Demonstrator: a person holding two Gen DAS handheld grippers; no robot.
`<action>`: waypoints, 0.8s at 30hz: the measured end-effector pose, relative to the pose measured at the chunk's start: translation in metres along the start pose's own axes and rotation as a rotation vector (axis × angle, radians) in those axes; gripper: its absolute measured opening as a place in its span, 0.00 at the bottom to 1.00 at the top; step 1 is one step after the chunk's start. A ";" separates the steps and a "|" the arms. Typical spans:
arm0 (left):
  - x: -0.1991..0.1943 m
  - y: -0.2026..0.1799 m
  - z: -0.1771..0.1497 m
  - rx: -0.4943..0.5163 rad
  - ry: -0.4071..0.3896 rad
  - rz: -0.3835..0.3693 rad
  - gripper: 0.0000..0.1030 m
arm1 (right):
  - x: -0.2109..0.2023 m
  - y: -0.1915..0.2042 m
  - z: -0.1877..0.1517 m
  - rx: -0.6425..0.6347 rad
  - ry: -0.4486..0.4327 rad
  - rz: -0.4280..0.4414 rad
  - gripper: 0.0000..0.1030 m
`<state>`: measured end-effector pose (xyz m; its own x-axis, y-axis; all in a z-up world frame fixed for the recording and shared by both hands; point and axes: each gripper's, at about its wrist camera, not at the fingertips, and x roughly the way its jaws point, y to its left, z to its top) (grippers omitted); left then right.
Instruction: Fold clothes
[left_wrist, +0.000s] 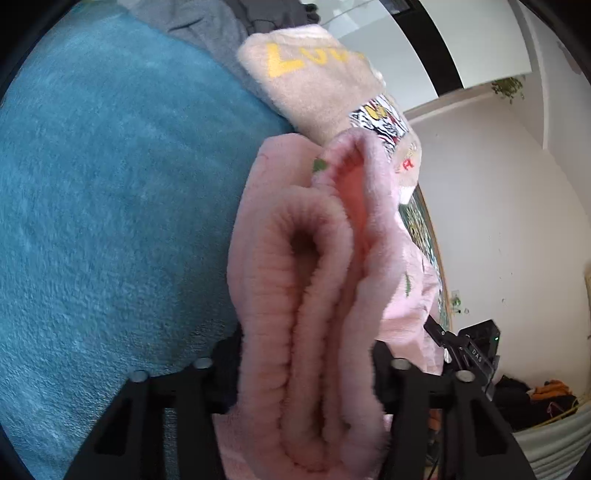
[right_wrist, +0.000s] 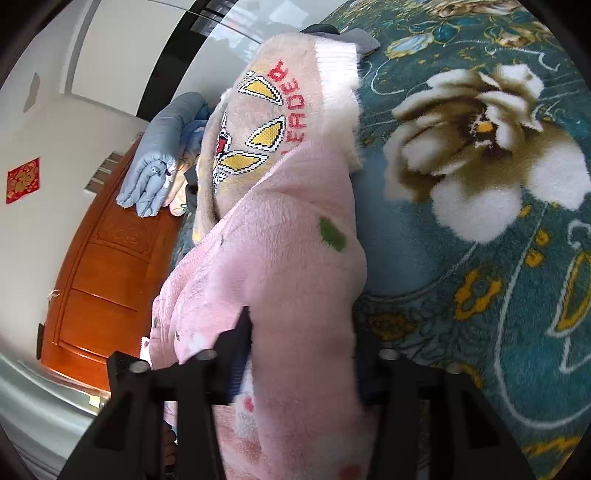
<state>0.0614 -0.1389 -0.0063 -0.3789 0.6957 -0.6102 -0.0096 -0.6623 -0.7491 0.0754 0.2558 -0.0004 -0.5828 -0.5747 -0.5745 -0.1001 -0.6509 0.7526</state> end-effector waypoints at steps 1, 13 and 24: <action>-0.002 -0.004 0.001 0.024 -0.007 -0.006 0.41 | -0.003 0.004 0.000 -0.004 -0.002 -0.011 0.34; -0.106 0.026 0.091 0.146 -0.106 -0.184 0.38 | -0.007 0.161 0.009 -0.286 -0.024 -0.027 0.27; -0.287 0.143 0.179 0.194 -0.253 0.236 0.39 | 0.233 0.301 -0.015 -0.327 0.177 0.128 0.27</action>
<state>0.0034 -0.4834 0.1078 -0.6071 0.4441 -0.6589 -0.0609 -0.8528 -0.5186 -0.0788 -0.0813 0.0872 -0.4234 -0.7197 -0.5503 0.2432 -0.6754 0.6962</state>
